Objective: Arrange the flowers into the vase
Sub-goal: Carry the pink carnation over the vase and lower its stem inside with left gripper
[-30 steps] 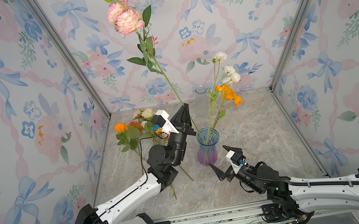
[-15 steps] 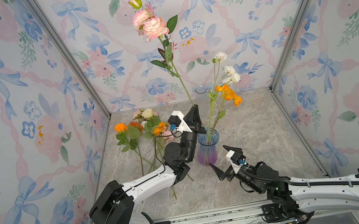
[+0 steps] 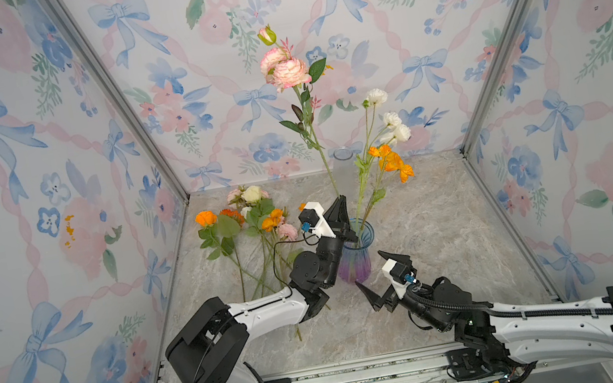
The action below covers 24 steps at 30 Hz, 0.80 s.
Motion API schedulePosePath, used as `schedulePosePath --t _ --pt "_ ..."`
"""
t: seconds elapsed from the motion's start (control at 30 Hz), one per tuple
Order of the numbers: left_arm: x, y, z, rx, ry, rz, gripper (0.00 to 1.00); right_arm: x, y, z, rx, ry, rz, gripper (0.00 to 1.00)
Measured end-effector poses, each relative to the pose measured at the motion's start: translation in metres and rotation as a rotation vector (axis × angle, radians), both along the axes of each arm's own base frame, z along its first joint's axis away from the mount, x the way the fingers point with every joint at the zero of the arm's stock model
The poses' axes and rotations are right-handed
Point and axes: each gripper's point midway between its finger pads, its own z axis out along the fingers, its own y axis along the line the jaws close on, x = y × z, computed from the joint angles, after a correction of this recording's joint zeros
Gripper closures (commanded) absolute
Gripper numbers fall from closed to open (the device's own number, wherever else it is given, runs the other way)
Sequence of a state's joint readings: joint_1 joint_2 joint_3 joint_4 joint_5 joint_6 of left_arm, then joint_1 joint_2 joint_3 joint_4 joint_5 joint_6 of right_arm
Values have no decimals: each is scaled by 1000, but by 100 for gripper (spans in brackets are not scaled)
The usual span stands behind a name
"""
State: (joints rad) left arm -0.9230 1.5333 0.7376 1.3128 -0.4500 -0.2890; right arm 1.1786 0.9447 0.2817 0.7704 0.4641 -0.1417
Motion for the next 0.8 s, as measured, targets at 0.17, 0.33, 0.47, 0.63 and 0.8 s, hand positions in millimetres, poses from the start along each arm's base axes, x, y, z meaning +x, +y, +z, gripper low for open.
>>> schedulePosePath --t 0.17,0.33,0.47,0.63,0.8 --pt "0 0 -17 11 34 -6 95 0 2 -3 -11 5 8 3" --pt "-2 -1 -36 26 69 -11 91 -1 3 -4 -13 5 12 3" --pt "-1 -4 -53 46 100 -18 89 -1 3 -4 -13 5 15 3" --pt "-3 -5 -57 40 113 -26 82 -1 4 -6 -21 8 15 3" --pt "-3 -6 -57 36 114 -29 79 -1 5 -9 -29 12 15 3"
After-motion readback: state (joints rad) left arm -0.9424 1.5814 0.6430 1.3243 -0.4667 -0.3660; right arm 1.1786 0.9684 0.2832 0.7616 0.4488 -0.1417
